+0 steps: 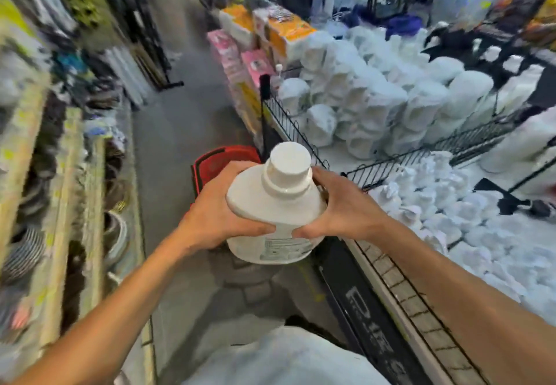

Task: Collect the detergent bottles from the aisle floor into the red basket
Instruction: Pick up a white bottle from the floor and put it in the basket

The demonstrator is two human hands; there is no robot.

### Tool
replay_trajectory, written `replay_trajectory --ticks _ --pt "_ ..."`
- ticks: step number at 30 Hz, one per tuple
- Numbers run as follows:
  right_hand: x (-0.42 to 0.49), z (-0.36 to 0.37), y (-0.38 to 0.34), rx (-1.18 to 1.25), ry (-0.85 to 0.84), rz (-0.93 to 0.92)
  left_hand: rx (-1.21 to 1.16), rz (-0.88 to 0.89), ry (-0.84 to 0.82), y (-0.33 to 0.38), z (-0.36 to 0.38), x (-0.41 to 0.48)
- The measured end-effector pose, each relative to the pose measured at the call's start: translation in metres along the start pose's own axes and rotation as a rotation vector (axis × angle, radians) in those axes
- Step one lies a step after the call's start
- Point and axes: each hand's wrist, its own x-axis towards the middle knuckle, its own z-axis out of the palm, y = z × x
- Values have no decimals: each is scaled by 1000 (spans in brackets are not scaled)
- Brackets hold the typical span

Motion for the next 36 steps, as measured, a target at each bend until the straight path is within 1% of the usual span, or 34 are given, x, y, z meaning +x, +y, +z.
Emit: replay_trajectory --ticks 4,8,12,15,17,19,23,28,30,32,36 --pt "81 14 -2 -8 -95 -73 30 -76 94 -37 -37 25" --pt "165 26 -1 4 -176 -129 6 -142 157 -71 -73 61" --pt "246 35 -5 7 -245 -142 -31 -274 201 -106 -112 104" --pt "300 42 -5 17 -260 -165 24 -268 185 -131 -142 139" --pt "332 48 -4 20 -266 -144 59 -254 176 -147 -159 161" --pt "364 56 -2 18 -271 -106 51 -259 173 -167 -177 183" --pt "424 78 9 15 -286 -10 -20 -264 100 -227 -207 229" --pt "493 120 35 25 -281 201 -116 -304 -32 -330 -234 291" --pt "514 145 44 61 -260 301 -167 -331 -98 -373 -242 311" --pt "528 169 54 122 -240 388 -211 -366 -131 -410 -244 325" --pt "566 206 102 242 -166 552 -289 -482 -187 -484 -228 367"
